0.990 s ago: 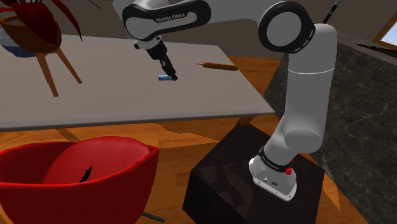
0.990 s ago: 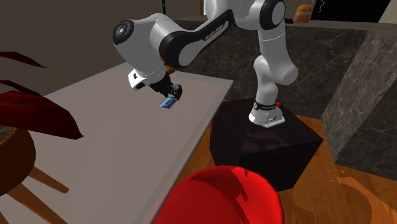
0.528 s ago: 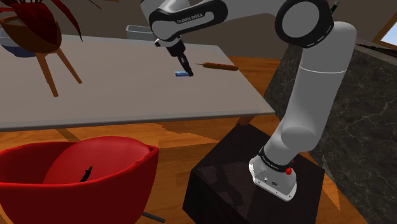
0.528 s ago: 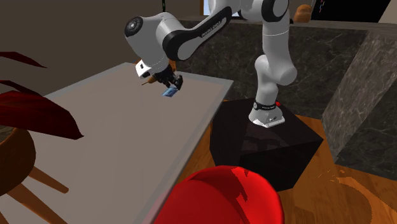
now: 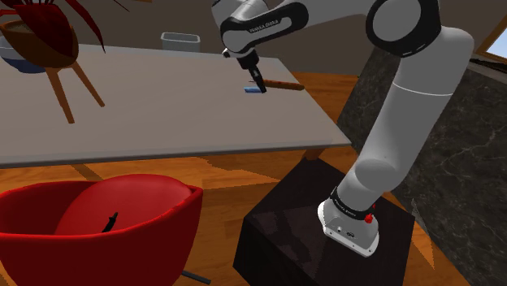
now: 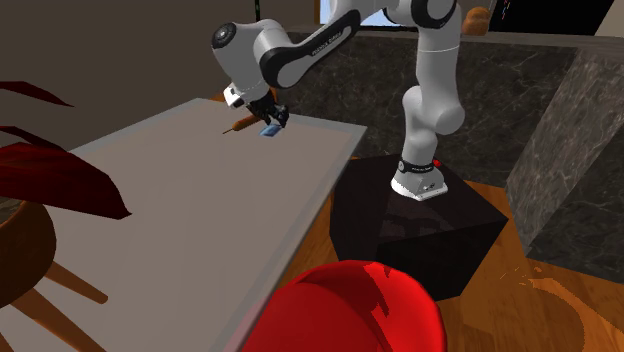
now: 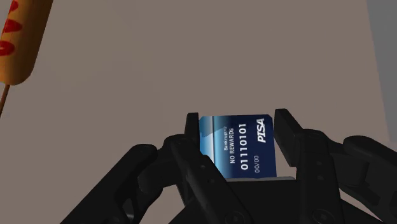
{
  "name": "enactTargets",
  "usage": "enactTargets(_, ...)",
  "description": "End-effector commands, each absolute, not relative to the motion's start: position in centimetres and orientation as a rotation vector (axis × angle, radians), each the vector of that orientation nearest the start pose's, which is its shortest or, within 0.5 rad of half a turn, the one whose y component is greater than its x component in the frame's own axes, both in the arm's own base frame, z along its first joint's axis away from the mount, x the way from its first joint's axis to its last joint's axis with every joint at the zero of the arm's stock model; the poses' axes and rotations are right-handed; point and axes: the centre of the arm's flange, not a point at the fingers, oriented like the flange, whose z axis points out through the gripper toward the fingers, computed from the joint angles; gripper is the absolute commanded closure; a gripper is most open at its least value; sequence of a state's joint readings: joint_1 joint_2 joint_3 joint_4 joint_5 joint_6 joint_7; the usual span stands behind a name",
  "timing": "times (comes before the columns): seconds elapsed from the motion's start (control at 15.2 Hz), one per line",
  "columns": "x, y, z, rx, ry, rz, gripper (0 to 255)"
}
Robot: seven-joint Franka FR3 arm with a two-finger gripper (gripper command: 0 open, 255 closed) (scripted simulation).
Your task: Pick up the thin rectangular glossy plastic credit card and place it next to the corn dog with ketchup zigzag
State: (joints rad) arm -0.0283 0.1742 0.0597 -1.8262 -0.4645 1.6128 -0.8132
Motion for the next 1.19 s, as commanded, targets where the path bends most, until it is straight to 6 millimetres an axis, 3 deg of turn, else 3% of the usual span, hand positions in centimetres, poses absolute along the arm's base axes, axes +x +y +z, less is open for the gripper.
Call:
enactTargets(0.0, 56.1, -5.7, 42.5, -2.918, -1.517, 0.880, 255)
enactTargets(1.12, 52.0, -27.7, 42.6, -2.918, -1.517, 0.880, 255)
